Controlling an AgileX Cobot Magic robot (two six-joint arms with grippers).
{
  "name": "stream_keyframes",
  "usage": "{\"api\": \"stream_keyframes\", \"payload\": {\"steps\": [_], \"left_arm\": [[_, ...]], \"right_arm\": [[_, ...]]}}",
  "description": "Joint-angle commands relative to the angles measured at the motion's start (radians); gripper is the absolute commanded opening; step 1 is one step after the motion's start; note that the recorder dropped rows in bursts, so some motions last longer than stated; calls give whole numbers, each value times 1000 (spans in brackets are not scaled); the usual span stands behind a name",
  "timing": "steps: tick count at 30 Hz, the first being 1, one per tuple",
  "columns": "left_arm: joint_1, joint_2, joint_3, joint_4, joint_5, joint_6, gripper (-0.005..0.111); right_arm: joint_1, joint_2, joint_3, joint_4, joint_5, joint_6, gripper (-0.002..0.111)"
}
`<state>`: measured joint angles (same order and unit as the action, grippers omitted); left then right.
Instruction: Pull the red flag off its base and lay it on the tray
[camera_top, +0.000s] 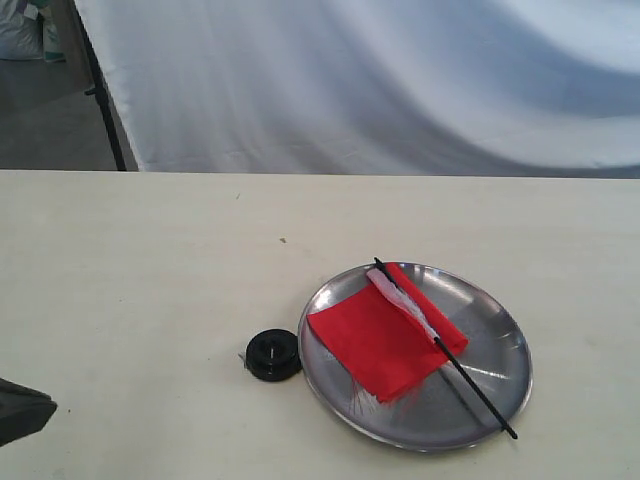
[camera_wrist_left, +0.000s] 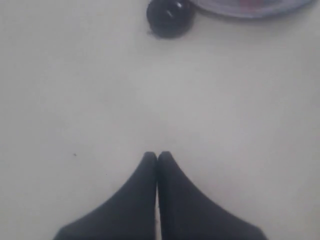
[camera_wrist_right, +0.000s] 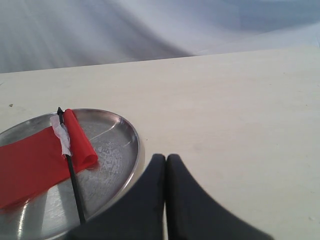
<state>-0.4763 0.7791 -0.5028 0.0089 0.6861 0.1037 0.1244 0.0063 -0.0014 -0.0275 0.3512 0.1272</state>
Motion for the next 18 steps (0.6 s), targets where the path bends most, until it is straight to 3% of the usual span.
{"api": "stream_keyframes", "payload": {"steps": [1, 11, 18], "left_arm": [[1, -145, 6, -3, -3, 2, 0], [9, -429, 25, 13, -41, 5, 0], [178, -565, 201, -24, -321, 1, 0]], "right_arm": [[-2, -6, 1, -8, -6, -1, 0], [-2, -6, 1, -8, -6, -1, 0], [-2, -6, 1, -8, -6, -1, 0]]}}
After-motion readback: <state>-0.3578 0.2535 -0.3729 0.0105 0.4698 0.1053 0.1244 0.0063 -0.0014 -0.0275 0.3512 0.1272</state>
